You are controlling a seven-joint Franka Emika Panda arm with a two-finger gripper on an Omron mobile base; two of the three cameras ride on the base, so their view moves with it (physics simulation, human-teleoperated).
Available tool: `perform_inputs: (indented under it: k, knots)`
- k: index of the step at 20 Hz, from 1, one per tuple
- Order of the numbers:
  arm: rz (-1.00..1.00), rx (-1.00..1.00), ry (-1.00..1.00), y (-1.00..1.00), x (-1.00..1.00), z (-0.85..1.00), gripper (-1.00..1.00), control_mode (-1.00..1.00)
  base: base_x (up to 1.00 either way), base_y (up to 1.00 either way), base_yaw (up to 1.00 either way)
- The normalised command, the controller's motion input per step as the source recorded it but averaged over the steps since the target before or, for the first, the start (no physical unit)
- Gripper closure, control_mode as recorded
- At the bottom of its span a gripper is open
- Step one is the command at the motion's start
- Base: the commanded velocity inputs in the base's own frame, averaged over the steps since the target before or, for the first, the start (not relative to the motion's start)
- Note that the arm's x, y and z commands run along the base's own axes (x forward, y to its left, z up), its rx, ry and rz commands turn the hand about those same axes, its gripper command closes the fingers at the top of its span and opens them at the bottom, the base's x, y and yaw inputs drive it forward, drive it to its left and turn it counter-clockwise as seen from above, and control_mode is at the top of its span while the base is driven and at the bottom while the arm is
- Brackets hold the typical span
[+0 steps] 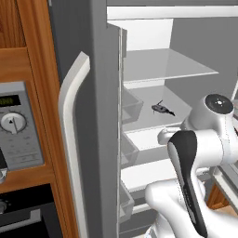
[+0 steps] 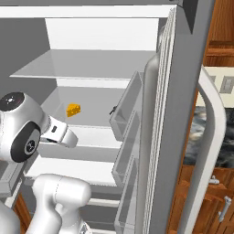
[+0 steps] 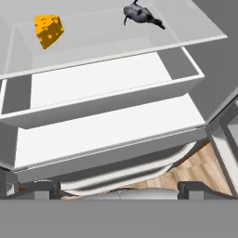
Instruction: Take the cheese, fish, and squash from the fridge and place them on the plate on the dining counter to create an appetizer plate.
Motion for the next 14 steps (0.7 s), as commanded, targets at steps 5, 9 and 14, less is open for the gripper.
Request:
perform_inputs:
  k: [5,9,14]
  knots:
    - [0.02,0.0,0.03,0.0,0.01,-0.09,-1.0,-1.0,0.01,0.0,0.0]
    - [0.18,0.02,0.0,0.0,0.08,-0.05,-1.0,-1.0,0.0,0.0,0.0]
    - [0.25,0.01,-0.01,0.02,0.15,0.0,-1.0,-1.0,0.0,0.0,0.0]
